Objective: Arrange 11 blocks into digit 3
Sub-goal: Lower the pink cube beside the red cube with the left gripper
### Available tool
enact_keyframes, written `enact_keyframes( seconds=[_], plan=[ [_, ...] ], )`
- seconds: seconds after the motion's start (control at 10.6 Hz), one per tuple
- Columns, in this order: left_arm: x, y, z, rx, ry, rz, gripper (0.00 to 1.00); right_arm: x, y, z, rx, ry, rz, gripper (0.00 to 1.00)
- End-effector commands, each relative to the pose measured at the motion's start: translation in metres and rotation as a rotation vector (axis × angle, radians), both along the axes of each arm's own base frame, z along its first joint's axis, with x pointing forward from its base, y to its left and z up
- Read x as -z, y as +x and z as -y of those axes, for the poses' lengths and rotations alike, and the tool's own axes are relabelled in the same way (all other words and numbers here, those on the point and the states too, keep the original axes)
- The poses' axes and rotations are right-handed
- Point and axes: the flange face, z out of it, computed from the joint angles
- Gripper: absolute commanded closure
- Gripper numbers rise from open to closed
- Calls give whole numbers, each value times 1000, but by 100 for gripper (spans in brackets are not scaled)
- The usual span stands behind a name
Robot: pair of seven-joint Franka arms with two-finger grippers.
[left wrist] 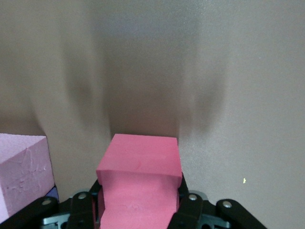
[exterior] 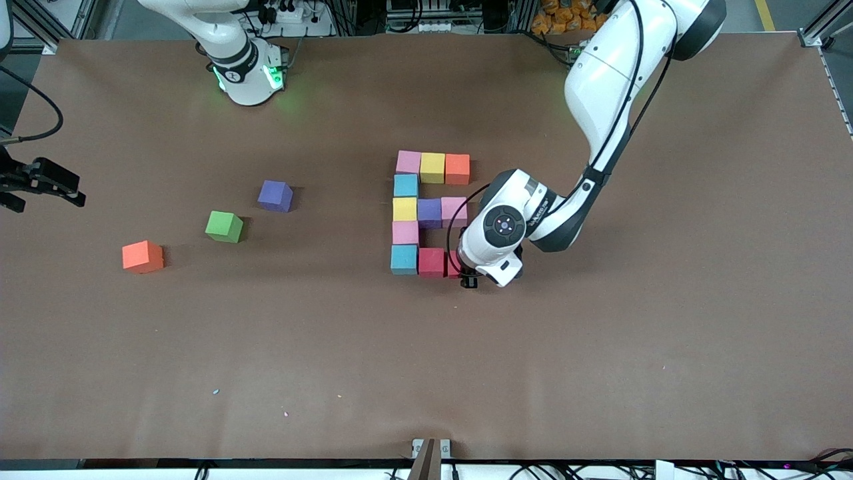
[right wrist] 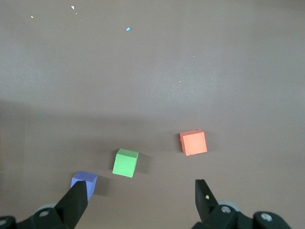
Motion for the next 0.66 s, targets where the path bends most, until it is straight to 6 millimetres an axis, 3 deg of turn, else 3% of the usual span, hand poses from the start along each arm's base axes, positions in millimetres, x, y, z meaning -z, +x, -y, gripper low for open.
enact_keyframes(
  seconds=[0.0, 0.57],
  plan=[
    [2, -3, 11, 8, 16, 16, 100, -2, -2, 1, -2, 12, 1, 0],
    [4, -5, 15, 12, 13, 19, 98, -2, -2, 1, -2, 12, 1, 0]
  ],
)
